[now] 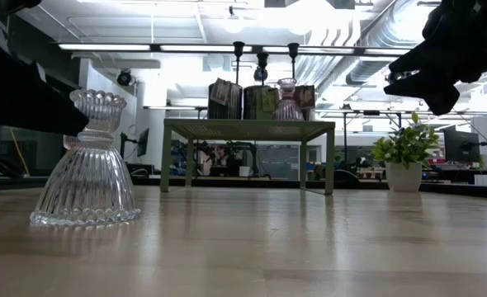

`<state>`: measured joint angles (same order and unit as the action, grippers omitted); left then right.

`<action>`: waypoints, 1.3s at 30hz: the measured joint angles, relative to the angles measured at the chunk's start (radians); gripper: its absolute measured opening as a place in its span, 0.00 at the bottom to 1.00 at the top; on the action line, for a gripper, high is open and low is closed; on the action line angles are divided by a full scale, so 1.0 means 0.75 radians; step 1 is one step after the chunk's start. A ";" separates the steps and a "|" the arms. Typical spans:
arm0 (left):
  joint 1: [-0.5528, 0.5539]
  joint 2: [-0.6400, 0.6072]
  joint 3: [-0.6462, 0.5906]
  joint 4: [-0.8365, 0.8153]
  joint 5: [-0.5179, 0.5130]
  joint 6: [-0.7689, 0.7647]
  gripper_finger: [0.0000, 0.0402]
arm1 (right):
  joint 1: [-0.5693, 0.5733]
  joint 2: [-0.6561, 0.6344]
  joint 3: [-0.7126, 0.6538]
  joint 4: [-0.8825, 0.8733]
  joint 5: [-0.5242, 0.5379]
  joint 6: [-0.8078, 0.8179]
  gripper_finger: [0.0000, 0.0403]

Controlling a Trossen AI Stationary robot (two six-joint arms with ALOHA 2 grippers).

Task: Pick & Place candle stick holders
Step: Put the transparent glass candle holder on the shelf aligned with the pink glass candle holder

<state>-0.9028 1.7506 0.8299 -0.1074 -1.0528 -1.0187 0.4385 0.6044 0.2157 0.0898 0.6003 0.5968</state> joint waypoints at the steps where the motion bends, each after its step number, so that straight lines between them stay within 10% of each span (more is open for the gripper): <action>1: 0.000 0.016 0.000 0.022 -0.023 -0.001 0.68 | 0.000 0.000 0.000 -0.005 0.000 0.000 0.51; 16: 0.068 0.104 0.000 0.181 -0.067 0.009 0.67 | 0.000 0.000 0.000 -0.015 0.005 0.001 0.51; 30: 0.081 0.105 0.001 0.224 -0.036 0.095 0.32 | 0.000 0.000 0.000 -0.016 0.001 0.001 0.51; 39: 0.095 0.094 0.004 0.218 -0.099 0.096 0.31 | 0.000 0.000 0.000 -0.016 0.000 0.001 0.51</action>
<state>-0.8315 1.8208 0.8330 0.0558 -1.1273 -0.9470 0.4385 0.6044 0.2157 0.0780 0.6003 0.5976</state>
